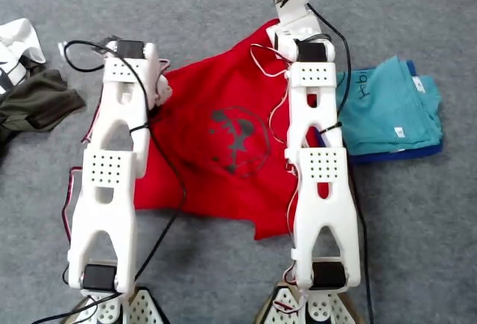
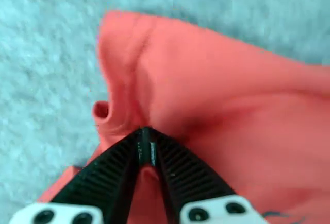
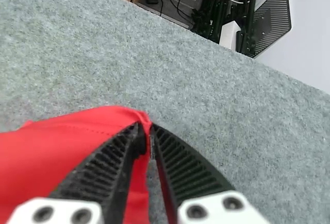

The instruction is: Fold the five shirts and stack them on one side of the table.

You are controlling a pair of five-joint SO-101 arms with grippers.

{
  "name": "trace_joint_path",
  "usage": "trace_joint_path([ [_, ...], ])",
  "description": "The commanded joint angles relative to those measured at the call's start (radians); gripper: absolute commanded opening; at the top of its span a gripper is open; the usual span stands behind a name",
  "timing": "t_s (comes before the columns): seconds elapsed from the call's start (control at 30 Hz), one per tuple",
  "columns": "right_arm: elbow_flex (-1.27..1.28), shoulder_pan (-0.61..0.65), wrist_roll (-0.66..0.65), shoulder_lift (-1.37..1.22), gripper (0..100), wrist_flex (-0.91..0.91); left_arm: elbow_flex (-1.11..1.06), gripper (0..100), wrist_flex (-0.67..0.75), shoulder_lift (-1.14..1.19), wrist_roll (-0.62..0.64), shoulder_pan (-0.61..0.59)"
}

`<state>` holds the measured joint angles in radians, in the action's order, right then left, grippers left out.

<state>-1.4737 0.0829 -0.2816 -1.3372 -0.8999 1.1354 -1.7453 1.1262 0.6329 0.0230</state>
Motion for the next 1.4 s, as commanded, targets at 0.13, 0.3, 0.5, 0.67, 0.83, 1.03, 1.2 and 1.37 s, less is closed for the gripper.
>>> trace_joint_path([
  [0.13,-0.024,0.012,-0.017,0.005,0.2,0.023,-0.152,2,-0.014,-0.061,-0.044,0.052],
  [0.3,-0.024,0.012,-0.017,0.005,0.2,0.025,-0.321,2,-0.014,-0.171,-0.094,0.068],
  [0.5,-0.024,0.012,-0.017,0.005,0.2,0.037,-0.697,2,0.137,-0.470,-0.158,0.055],
  [0.67,-0.024,0.012,-0.017,0.005,0.2,0.037,-1.235,2,0.502,-0.797,-0.196,0.063],
  [0.83,-0.022,0.016,-0.017,0.004,0.2,0.031,-1.304,2,0.582,-0.905,-0.189,-0.034],
  [1.03,-0.022,0.018,-0.017,0.004,0.2,0.029,-1.135,2,0.476,-0.906,-0.187,-0.152],
  [1.2,-0.022,0.018,-0.017,0.004,0.2,0.029,-1.022,2,0.388,-0.912,-0.186,-0.186],
  [1.37,-0.022,0.018,-0.017,0.004,0.2,0.029,-0.971,2,0.554,-0.871,-0.137,-0.259],
])
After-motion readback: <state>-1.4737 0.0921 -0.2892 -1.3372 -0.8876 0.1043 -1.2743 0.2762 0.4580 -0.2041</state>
